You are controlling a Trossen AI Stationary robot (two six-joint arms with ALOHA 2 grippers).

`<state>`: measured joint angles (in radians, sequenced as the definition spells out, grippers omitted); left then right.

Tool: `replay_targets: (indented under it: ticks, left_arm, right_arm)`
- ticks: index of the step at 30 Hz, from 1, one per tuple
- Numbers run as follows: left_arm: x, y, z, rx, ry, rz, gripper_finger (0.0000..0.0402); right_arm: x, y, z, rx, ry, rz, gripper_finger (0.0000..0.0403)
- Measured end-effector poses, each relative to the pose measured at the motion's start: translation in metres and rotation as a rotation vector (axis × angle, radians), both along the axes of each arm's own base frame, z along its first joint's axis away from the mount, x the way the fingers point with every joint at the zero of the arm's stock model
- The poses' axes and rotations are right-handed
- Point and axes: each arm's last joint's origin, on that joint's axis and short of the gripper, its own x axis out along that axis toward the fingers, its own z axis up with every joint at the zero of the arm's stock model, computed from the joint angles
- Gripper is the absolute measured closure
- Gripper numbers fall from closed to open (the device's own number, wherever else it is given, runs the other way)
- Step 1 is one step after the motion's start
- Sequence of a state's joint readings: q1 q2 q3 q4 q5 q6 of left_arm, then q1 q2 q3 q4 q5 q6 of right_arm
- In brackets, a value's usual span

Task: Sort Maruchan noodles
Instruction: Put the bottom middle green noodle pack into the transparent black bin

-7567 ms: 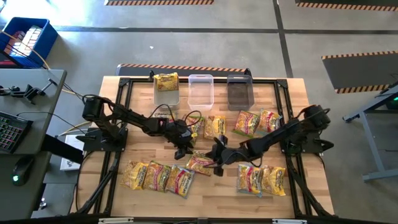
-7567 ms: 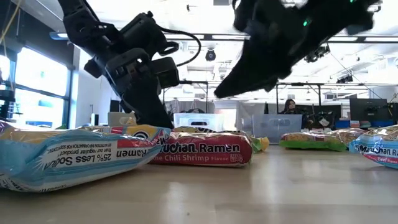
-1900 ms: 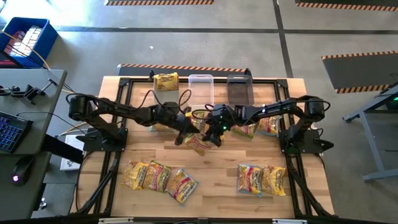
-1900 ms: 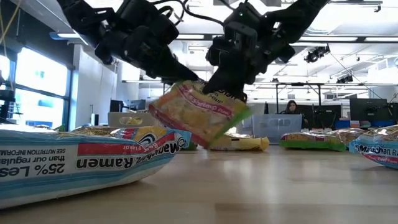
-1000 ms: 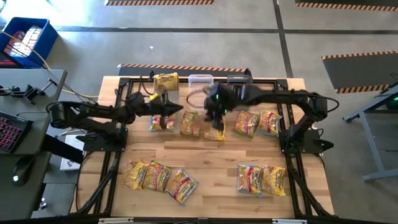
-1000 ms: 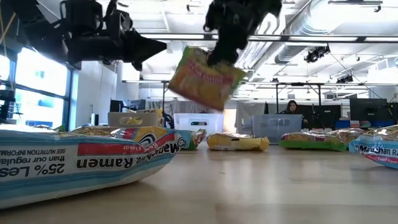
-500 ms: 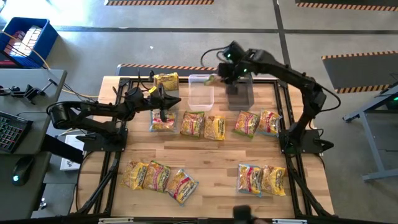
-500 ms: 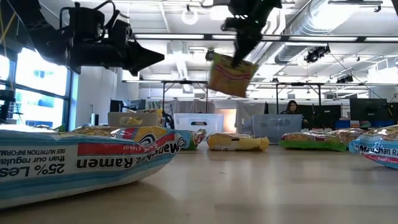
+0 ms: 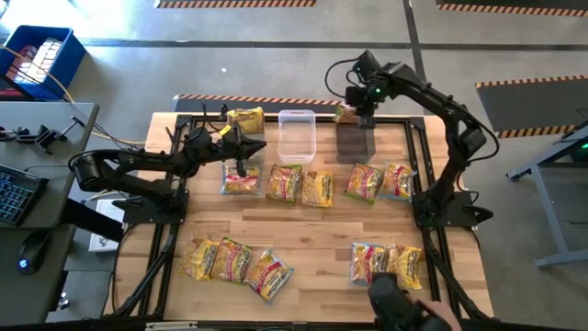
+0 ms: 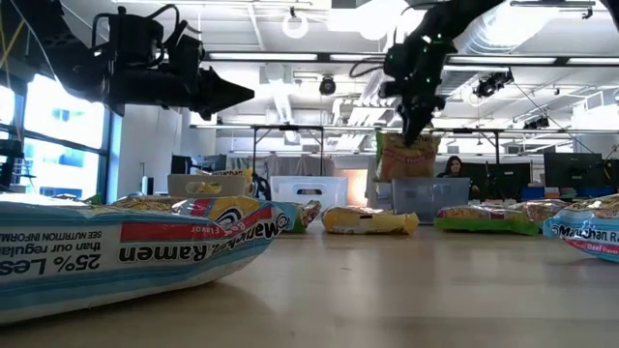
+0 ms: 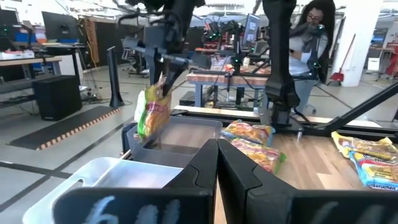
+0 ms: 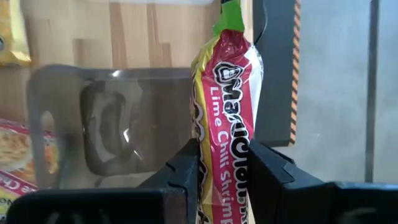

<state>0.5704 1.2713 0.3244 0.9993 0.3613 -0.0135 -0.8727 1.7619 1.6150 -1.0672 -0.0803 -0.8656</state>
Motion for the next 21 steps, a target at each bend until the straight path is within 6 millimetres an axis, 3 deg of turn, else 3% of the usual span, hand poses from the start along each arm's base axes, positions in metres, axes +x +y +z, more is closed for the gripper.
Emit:
replay_targets:
  ticks: [10, 21]
  left_arm:
    - [0.000, 0.000, 0.000, -0.002, 0.002, 0.001, 0.0401]
    - [0.000, 0.000, -0.002, -0.008, 0.014, 0.001, 0.0401]
  right_arm:
    - [0.010, -0.016, -0.033, 0.042, 0.072, 0.022, 0.0321]
    - [0.017, -0.024, -0.052, 0.057, 0.095, 0.042, 0.0321]
